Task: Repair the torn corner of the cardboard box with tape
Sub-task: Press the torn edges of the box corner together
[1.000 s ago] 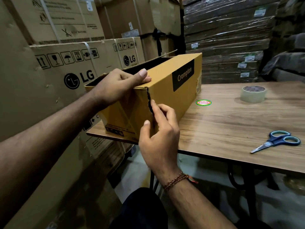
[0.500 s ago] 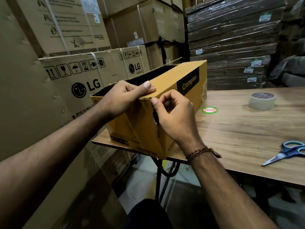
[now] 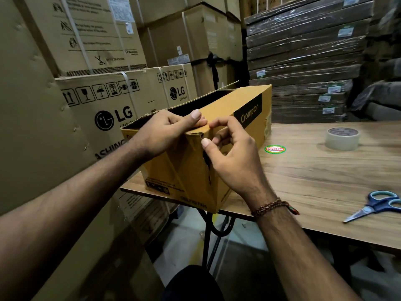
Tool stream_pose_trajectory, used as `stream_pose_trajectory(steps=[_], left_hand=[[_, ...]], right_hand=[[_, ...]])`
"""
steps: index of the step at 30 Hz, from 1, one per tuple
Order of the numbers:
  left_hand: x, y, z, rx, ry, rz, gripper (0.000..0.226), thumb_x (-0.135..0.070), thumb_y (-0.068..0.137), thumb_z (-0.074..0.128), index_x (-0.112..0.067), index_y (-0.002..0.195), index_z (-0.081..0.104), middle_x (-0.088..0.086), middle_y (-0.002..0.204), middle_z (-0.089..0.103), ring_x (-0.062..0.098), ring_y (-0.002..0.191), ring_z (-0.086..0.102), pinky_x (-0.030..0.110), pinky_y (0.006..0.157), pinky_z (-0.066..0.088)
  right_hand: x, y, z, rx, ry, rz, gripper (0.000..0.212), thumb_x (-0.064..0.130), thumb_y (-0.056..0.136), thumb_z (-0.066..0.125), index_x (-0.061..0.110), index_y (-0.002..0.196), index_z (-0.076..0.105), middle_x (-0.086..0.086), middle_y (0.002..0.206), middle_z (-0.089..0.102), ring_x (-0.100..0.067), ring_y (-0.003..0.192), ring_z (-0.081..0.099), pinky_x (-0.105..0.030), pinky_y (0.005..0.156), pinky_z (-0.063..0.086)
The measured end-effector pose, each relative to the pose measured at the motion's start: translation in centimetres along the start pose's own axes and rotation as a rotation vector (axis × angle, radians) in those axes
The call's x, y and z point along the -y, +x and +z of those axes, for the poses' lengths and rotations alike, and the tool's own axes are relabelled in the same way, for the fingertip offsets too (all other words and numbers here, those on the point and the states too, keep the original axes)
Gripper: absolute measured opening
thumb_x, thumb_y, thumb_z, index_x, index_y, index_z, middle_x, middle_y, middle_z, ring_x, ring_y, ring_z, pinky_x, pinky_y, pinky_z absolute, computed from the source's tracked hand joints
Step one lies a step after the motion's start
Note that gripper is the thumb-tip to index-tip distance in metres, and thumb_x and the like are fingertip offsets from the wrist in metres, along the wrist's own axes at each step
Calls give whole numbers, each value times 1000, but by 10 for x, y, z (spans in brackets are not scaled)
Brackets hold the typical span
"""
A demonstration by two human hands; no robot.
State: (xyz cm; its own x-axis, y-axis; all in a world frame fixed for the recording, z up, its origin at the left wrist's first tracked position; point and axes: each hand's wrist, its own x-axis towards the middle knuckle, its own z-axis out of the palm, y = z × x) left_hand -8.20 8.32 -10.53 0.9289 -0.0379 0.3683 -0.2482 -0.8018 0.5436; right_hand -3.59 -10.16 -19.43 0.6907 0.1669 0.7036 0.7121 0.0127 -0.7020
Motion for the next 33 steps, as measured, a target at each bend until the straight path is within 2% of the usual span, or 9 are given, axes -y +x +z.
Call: stream_pose_trajectory(steps=[3, 6, 10, 12, 16, 19, 26, 30, 33], left_hand=[[3, 0, 1, -36, 1, 0, 83, -87, 83, 45, -14, 93, 83, 24, 116, 74, 45, 115, 67, 63, 106, 47], [1, 1, 4, -43, 1, -3, 79, -87, 84, 45, -16, 83, 81, 27, 112, 74, 46, 111, 67, 65, 102, 48], [4, 2, 3, -46, 14, 1, 83, -86, 84, 46, -12, 94, 82, 30, 114, 72, 49, 113, 65, 66, 103, 47], [4, 1, 2, -38, 12, 3, 77, -84, 86, 47, -18, 103, 83, 25, 116, 74, 45, 117, 65, 64, 106, 46], [2, -1, 2, -43, -2, -5, 61, -78, 88, 49, -31, 108, 82, 6, 115, 79, 27, 119, 68, 55, 109, 48], [0, -3, 4, -42, 5, -24, 65, -80, 85, 49, -29, 109, 82, 2, 116, 79, 23, 120, 68, 54, 110, 47], [-6, -4, 7, -61, 32, -57, 68, -81, 82, 49, -29, 108, 83, -5, 114, 79, 17, 118, 67, 51, 107, 49], [-10, -6, 7, -68, 34, -63, 68, -80, 82, 51, -26, 105, 83, 2, 105, 80, 23, 110, 70, 51, 102, 52], [-9, -5, 6, -71, 39, -63, 57, -70, 91, 56, -22, 101, 84, -12, 89, 79, 7, 94, 70, 40, 91, 54]], right_hand=[[1, 1, 3, -10, 11, 6, 28, 28, 93, 79, 28, 118, 66, 5, 83, 64, -9, 79, 63, -8, 61, 45], [2, 1, 6, -45, 13, 3, 26, 26, 94, 80, 27, 115, 65, 8, 78, 61, -6, 75, 61, -8, 59, 46], [0, -2, 8, -57, 6, 0, 31, 28, 94, 79, 29, 121, 65, 4, 79, 66, -8, 77, 65, -12, 63, 51], [-6, -5, 6, -6, 86, 40, 43, 27, 91, 81, 34, 129, 62, 5, 85, 66, -9, 81, 67, -26, 71, 61], [-20, -13, -5, 172, 191, 171, 78, 13, 84, 87, 43, 144, 48, 3, 97, 66, -15, 94, 68, -37, 82, 64], [-30, -14, -2, 176, 207, 228, 83, 11, 81, 88, 42, 144, 44, 6, 92, 67, -19, 94, 71, -54, 88, 65], [-42, -16, 0, 104, 118, 243, 69, 25, 80, 94, 31, 134, 51, 4, 79, 65, -23, 74, 71, -58, 75, 65], [-50, -23, -6, 202, 334, 395, 72, 6, 81, 91, 20, 136, 47, -5, 86, 65, -10, 71, 68, -63, 85, 65], [-54, -25, -6, 248, 294, 410, 77, 6, 76, 96, 25, 131, 45, -6, 88, 65, -15, 73, 67, -57, 83, 67]])
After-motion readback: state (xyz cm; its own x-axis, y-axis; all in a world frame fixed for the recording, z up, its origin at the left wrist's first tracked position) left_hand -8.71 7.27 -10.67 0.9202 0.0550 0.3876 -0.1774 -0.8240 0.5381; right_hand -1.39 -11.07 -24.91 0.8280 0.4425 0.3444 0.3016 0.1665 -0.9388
